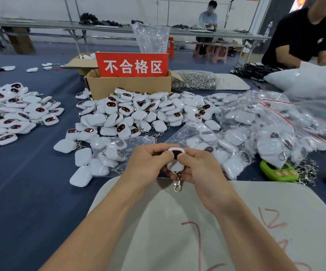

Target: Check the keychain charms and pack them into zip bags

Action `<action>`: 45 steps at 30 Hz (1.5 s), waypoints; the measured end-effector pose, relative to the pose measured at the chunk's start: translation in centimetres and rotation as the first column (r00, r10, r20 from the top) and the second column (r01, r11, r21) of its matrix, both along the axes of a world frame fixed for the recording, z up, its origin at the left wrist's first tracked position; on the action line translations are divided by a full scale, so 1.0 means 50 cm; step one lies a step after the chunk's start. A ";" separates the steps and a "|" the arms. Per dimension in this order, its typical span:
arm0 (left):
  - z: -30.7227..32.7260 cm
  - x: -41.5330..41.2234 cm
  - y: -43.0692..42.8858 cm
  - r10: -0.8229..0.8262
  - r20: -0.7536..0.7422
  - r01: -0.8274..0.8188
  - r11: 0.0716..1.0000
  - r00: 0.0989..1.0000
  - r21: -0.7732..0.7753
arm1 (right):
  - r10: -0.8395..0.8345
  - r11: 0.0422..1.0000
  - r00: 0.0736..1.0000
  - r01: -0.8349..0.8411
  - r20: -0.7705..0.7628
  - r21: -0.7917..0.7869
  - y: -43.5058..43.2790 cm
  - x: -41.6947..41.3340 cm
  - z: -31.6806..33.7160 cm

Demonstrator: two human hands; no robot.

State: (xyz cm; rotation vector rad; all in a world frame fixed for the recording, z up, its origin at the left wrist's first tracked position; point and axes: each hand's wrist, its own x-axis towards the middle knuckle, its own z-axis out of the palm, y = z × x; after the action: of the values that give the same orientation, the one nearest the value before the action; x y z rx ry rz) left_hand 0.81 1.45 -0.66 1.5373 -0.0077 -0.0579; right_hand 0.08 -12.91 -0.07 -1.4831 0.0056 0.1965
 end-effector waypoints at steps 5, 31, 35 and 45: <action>-0.004 0.003 0.006 0.003 -0.006 -0.003 1.000 1.000 0.023 | 0.025 0.999 1.000 -0.024 -0.011 0.020 0.000 -0.003 -0.005; 0.010 -0.010 0.005 0.080 0.109 -0.087 0.994 0.991 0.059 | -0.100 0.990 0.993 0.106 0.062 -0.093 0.006 -0.010 0.012; 0.006 -0.015 0.001 0.173 0.258 -0.225 0.956 0.951 0.189 | -0.182 0.983 0.980 0.182 0.076 0.010 -0.009 -0.004 0.019; 0.008 -0.036 -0.018 0.128 0.497 -0.325 0.885 0.858 0.333 | -0.286 0.958 0.935 0.274 0.211 0.085 -0.011 -0.006 0.019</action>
State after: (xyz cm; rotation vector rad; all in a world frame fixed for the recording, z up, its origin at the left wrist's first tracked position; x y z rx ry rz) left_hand -1.00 0.55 -0.26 1.9294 -0.2022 0.5389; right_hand -0.23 -13.46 0.86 -1.4255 0.0322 -0.1999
